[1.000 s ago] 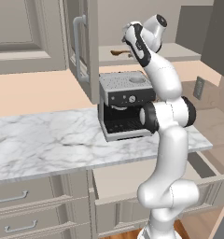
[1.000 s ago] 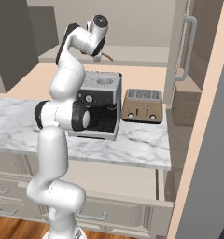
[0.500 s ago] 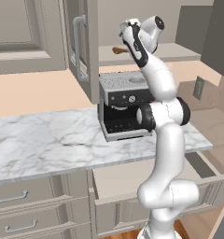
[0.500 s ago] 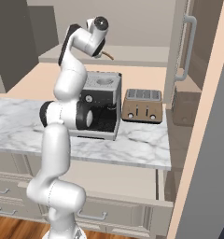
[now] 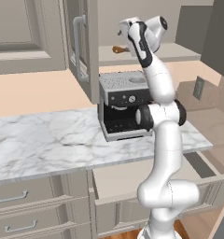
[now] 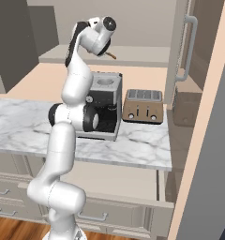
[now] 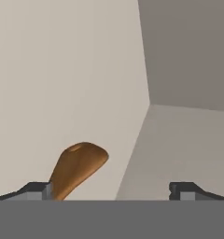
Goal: Organize the utensils by type. Pick up the wooden spoons from the counter and place them in the open cabinet. Then pick up the metallic utensils from the counter and place them in the open drawer.
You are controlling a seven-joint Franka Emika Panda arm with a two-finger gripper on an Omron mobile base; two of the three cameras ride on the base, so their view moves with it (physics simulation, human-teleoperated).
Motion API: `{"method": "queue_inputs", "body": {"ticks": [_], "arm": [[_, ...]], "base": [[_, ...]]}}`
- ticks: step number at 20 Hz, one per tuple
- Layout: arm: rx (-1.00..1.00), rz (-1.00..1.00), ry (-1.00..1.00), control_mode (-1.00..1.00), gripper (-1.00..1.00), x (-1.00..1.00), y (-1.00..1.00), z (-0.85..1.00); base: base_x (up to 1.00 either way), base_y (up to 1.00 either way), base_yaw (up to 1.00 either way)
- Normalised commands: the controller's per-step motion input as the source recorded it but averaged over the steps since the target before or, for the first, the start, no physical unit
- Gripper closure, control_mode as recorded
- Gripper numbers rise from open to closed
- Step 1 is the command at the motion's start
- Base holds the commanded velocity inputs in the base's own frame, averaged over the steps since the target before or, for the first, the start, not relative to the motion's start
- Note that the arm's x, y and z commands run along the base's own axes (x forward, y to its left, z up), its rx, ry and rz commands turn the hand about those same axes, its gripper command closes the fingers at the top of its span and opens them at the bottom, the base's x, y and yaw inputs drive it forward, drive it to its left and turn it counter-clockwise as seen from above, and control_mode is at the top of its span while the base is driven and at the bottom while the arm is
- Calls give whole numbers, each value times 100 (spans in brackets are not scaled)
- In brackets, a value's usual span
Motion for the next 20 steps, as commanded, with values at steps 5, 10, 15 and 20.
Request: {"method": "queue_inputs", "body": {"ticks": [5,10,15,20], "arm": [[0,15,1,-100,-100,-56,0,8],[0,4,0,-100,-100,-73,0,4],[0,0,0,-100,-100,-91,1,0],[0,-2,0,-100,-100,-100,7,-16]], "base": [[0,0,0],[0,0,0],[0,0,0],[0,0,0]]}}
